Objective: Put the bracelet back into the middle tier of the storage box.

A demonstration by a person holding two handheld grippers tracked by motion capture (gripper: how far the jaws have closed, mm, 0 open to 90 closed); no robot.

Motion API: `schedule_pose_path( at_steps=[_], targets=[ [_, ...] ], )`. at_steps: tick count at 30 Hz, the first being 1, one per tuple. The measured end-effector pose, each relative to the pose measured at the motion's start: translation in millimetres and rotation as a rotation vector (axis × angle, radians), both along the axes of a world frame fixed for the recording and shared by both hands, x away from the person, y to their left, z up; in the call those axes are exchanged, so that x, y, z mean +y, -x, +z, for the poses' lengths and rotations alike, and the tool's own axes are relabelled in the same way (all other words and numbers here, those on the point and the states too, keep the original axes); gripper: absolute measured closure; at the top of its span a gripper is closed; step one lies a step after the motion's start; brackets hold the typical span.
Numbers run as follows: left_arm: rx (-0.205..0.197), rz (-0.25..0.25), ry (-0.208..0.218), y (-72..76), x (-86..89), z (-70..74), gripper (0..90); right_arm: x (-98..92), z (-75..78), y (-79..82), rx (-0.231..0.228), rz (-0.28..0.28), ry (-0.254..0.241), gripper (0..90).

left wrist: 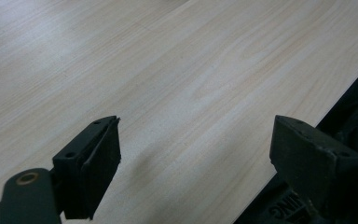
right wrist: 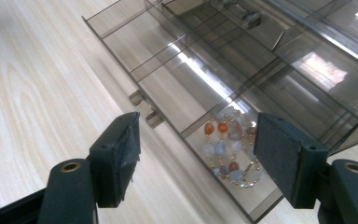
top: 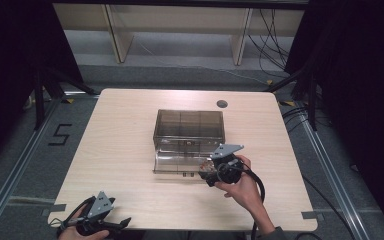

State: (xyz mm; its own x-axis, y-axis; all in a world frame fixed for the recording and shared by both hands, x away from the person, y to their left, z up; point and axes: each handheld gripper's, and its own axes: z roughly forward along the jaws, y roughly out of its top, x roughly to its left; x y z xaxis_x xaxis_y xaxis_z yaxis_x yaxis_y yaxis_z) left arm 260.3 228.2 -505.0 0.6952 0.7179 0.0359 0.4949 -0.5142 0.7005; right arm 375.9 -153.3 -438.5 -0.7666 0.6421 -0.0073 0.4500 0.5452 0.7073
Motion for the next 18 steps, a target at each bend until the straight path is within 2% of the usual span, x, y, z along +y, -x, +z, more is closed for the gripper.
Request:
schedule_pose_path(
  at_steps=[2,4,6,9,13,15,16,17,18],
  targets=[
    [-0.005,0.012,0.014,0.0,-1.0,-1.3,16.2,-1.7,0.3,0.9,0.010,0.015,0.020,32.5],
    [0.001,0.018,0.019,0.2,-1.4,-1.7,16.2,-1.5,-2.7,2.1,0.007,0.001,0.010,32.4],
    [-0.010,0.002,0.006,-0.7,-0.5,-1.0,16.2,-3.1,-2.5,2.9,0.020,0.006,0.021,32.4],
    [0.001,0.019,0.020,0.2,-1.4,-1.7,16.2,-3.7,-4.6,4.9,0.012,0.006,0.006,32.4],
    [-0.004,0.012,0.014,0.0,-0.9,-1.2,16.2,-4.2,-6.0,7.9,0.010,0.003,0.001,32.4],
    [0.000,0.020,0.019,0.2,-1.5,-1.7,16.2,-5.4,-5.6,9.4,0.025,0.010,0.010,32.3],
    [-0.001,0.020,0.019,0.2,-1.4,-1.6,16.2,-5.5,-5.9,9.8,0.023,0.013,0.008,32.2],
    [-0.006,0.013,0.013,-0.1,-1.0,-1.3,16.2,-4.8,-7.7,10.2,0.001,0.008,0.001,32.1],
    [-0.008,0.007,0.008,-0.4,-0.6,-1.1,16.2,-5.8,-6.3,11.3,0.031,0.015,0.015,32.1]
  ],
)
